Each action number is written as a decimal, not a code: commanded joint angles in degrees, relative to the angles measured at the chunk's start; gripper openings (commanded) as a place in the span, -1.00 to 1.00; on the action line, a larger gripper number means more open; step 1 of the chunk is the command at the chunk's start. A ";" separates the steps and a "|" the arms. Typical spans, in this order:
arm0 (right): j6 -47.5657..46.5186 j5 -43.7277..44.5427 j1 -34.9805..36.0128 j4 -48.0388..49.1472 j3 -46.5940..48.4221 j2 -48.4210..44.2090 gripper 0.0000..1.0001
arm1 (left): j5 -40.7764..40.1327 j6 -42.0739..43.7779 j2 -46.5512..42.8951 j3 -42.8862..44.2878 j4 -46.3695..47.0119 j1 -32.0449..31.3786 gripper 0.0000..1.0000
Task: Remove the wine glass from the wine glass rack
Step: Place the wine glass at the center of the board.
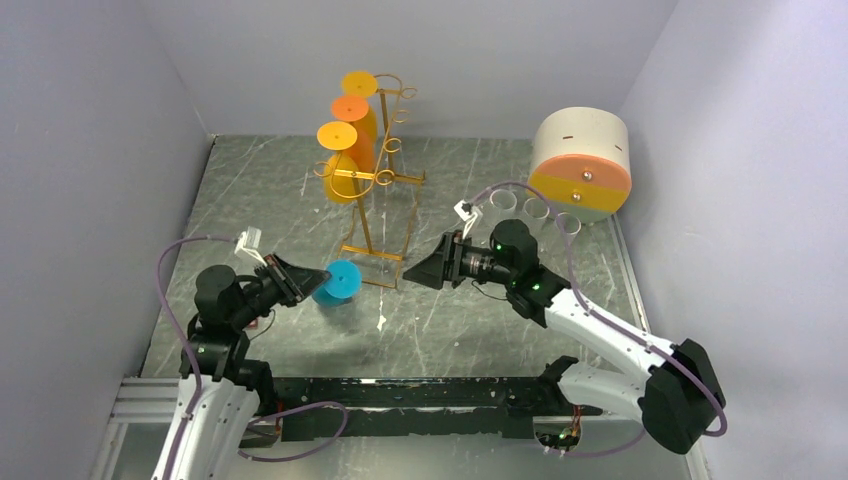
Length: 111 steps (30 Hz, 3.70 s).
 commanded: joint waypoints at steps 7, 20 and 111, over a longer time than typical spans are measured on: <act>0.73 -4.29 5.45 3.24 3.57 6.85 0.20 | 17.27 -1.89 6.36 -0.59 12.86 -0.22 -0.86; 4.92 -6.27 9.57 9.55 5.32 14.31 -0.15 | 18.05 -1.70 11.20 -1.06 18.18 -7.99 -0.86; -13.86 43.11 11.06 -20.72 5.83 -9.06 0.11 | 20.72 3.44 10.71 -12.06 54.77 -26.60 -0.86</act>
